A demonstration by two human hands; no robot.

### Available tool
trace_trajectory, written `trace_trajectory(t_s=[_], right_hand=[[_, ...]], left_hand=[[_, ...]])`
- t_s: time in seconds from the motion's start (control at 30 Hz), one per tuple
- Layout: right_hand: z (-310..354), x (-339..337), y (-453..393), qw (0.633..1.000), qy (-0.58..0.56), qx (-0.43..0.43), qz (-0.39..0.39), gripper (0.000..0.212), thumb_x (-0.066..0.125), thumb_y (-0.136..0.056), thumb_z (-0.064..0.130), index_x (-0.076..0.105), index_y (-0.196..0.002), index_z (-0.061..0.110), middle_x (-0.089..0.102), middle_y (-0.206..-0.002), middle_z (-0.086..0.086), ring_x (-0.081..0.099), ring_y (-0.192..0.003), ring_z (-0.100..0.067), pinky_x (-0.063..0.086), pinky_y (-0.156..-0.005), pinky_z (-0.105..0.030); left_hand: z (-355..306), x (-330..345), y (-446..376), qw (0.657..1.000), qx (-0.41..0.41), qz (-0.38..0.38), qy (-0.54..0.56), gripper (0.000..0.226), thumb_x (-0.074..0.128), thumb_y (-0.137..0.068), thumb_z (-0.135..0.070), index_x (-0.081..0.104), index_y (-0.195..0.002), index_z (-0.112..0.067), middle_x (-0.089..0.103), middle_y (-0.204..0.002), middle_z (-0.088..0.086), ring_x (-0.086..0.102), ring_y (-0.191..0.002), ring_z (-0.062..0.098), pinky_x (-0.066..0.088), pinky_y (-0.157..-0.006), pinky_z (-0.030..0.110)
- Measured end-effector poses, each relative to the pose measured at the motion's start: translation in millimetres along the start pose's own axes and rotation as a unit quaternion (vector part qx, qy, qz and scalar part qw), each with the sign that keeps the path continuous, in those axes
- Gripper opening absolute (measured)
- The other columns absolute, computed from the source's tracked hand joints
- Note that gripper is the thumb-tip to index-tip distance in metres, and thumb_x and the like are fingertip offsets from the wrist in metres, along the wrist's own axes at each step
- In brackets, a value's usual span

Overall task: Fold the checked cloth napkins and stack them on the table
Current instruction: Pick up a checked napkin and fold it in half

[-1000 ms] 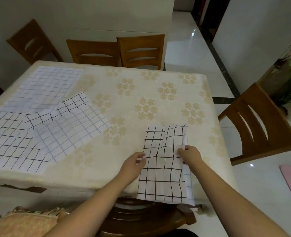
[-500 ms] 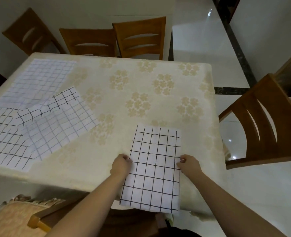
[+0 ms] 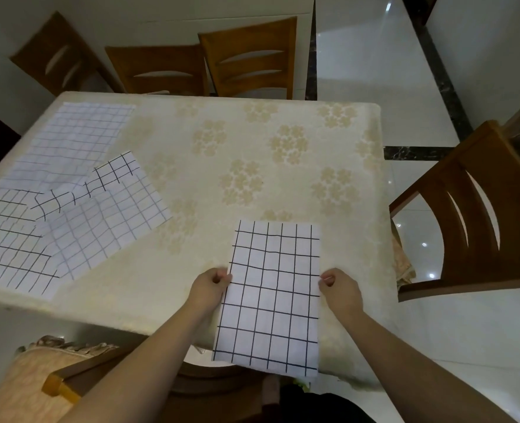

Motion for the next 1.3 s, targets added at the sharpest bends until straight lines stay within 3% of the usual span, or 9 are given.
trace_trajectory(t_s=[0.1, 0.23, 0.37, 0.5, 0.73, 0.87, 0.97, 1.17, 1.3], right_hand=[[3, -3, 2, 1.0, -0.014, -0.007, -0.02, 0.011, 0.059, -0.095, 0.017, 0.065, -0.103, 0.013, 0.063, -0.084, 0.003, 0.054, -0.067, -0.009, 0.035, -0.053, -0.014], [10, 1, 7, 0.999, -0.029, -0.028, -0.029, 0.013, 0.055, -0.098, 0.02, 0.062, -0.105, 0.011, 0.063, -0.076, 0.003, 0.053, -0.061, -0.007, 0.035, -0.05, -0.017], [16, 5, 13, 0.997, -0.046, -0.054, -0.036, 0.014, 0.052, -0.098, 0.017, 0.059, -0.108, 0.009, 0.056, -0.067, 0.004, 0.051, -0.058, -0.009, 0.037, -0.051, -0.017], [12, 11, 15, 0.996, -0.079, -0.038, -0.031, 0.028, 0.057, -0.097, 0.019, 0.055, -0.122, 0.009, 0.059, -0.081, 0.002, 0.057, -0.068, -0.009, 0.041, -0.058, -0.016], [24, 14, 27, 0.992, 0.023, -0.101, -0.066, 0.04, 0.062, -0.093, 0.022, 0.055, -0.13, 0.012, 0.059, -0.125, -0.009, 0.054, -0.114, -0.027, 0.04, -0.096, -0.036], [39, 27, 37, 0.982, 0.081, -0.162, -0.046, 0.047, 0.056, -0.096, 0.027, 0.049, -0.14, 0.015, 0.05, -0.142, -0.004, 0.042, -0.133, -0.024, 0.028, -0.111, -0.037], [48, 47, 46, 0.965, 0.135, -0.224, 0.011, 0.053, 0.047, -0.098, 0.033, 0.037, -0.148, 0.017, 0.04, -0.152, -0.003, 0.032, -0.142, -0.023, 0.019, -0.117, -0.037], [47, 82, 53, 0.911, 0.288, -0.277, 0.1, 0.078, -0.004, -0.085, 0.054, 0.008, -0.156, 0.026, 0.005, -0.165, 0.002, -0.001, -0.151, -0.019, -0.006, -0.118, -0.034], [51, 81, 49, 0.916, 0.289, -0.262, 0.094, 0.081, -0.008, -0.083, 0.054, 0.008, -0.156, 0.025, 0.006, -0.164, 0.002, 0.001, -0.151, -0.018, 0.001, -0.12, -0.035]], left_hand=[[-6, -3, 6, 0.999, 0.031, 0.001, 0.035, 0.009, 0.064, -0.093, -0.026, 0.061, -0.087, -0.02, 0.057, -0.07, -0.005, 0.057, -0.073, 0.017, 0.042, -0.066, 0.023], [-20, -5, 16, 0.994, 0.049, 0.014, 0.093, 0.021, 0.064, -0.093, -0.028, 0.057, -0.112, -0.032, 0.061, -0.073, 0.002, 0.052, -0.053, 0.005, 0.043, -0.053, 0.015], [-30, -9, 20, 0.99, 0.081, 0.023, 0.112, 0.025, 0.063, -0.094, -0.027, 0.056, -0.115, -0.038, 0.055, -0.069, 0.004, 0.05, -0.063, 0.012, 0.044, -0.058, 0.015], [-38, -15, 26, 0.986, 0.102, 0.028, 0.128, 0.025, 0.061, -0.096, -0.024, 0.058, -0.115, -0.04, 0.057, -0.06, -0.009, 0.054, -0.06, 0.005, 0.044, -0.061, 0.014], [-19, -25, 19, 0.993, 0.053, -0.005, 0.101, 0.03, 0.052, -0.094, -0.009, 0.06, -0.12, -0.024, 0.069, -0.098, 0.017, 0.066, -0.091, 0.027, 0.055, -0.088, 0.04], [-8, -15, 14, 0.996, 0.036, 0.01, 0.086, 0.023, 0.061, -0.094, -0.018, 0.061, -0.115, -0.026, 0.065, -0.09, 0.004, 0.058, -0.07, 0.013, 0.051, -0.066, 0.025], [-2, -4, 12, 0.997, 0.038, 0.03, 0.06, 0.028, 0.065, -0.091, -0.014, 0.061, -0.116, -0.026, 0.06, -0.096, 0.001, 0.055, -0.073, 0.01, 0.043, -0.06, 0.01], [-3, 7, 1, 0.998, 0.063, 0.029, -0.006, 0.036, 0.054, -0.087, 0.006, 0.066, -0.105, -0.023, 0.059, -0.1, -0.004, 0.052, -0.067, 0.007, 0.04, -0.055, 0.007], [-17, 6, -13, 0.992, 0.1, 0.014, -0.075, 0.038, 0.047, -0.089, 0.009, 0.069, -0.107, -0.016, 0.059, -0.123, 0.001, 0.06, -0.106, 0.018, 0.041, -0.077, 0.01]])
Point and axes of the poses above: each hand's wrist, its own y-axis away from the middle knuckle, its own x-axis out of the palm, z = x × y, the point moved 8 cm from there along -y, towards the middle knuckle
